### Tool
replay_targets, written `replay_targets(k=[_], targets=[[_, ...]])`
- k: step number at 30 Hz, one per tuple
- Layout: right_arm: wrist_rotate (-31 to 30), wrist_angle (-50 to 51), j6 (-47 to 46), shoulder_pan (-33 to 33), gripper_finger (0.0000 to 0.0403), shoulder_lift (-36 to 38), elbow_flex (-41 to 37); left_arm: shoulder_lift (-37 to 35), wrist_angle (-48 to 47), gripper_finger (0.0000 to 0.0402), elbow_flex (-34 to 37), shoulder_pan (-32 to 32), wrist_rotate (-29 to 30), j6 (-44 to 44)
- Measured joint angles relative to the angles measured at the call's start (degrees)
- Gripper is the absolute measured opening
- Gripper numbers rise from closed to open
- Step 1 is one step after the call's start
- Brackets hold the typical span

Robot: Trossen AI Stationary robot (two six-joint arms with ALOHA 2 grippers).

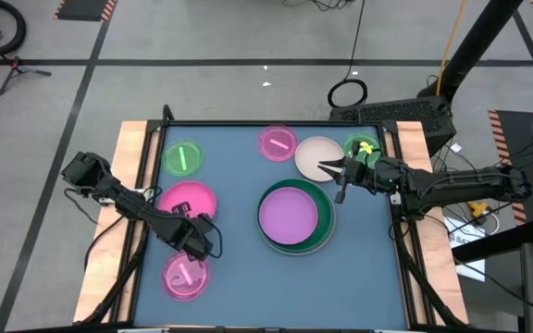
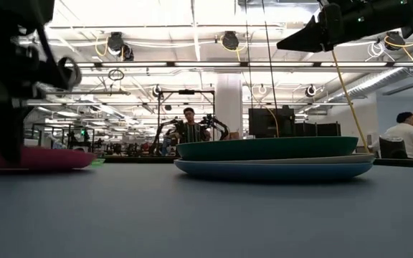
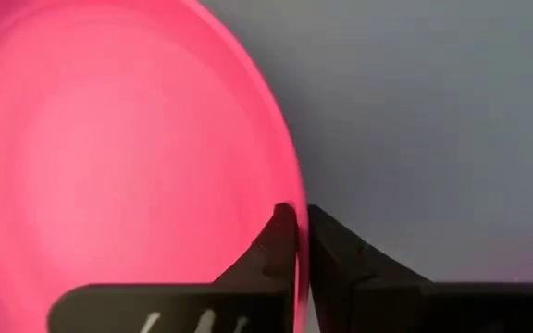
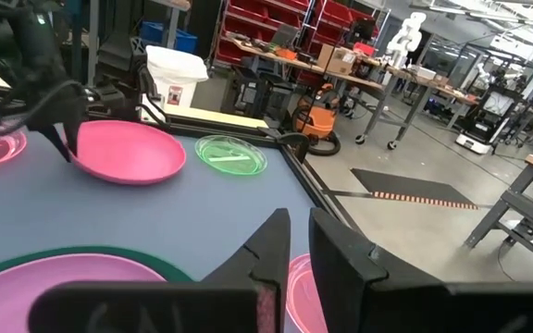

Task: Stack plastic plates
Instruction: Stack the pink plate on top of the purple plate

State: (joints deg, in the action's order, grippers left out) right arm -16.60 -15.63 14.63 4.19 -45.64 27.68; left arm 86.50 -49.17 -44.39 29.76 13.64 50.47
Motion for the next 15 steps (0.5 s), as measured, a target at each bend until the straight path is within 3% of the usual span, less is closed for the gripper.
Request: replay_targets(k=[8, 15], targets=[[0.0, -0.44, 0.83, 0.0, 0.0038, 0.0, 0.0, 0.0, -4.43, 0.0012, -13.39, -1.49, 8.04, -16.74], [0.0, -0.44, 1.07, 0.0, 0.0038, 0.0, 0.0, 0.17, 11.81, 0.0011, -16.89, -7.49, 13.11, -37.48]])
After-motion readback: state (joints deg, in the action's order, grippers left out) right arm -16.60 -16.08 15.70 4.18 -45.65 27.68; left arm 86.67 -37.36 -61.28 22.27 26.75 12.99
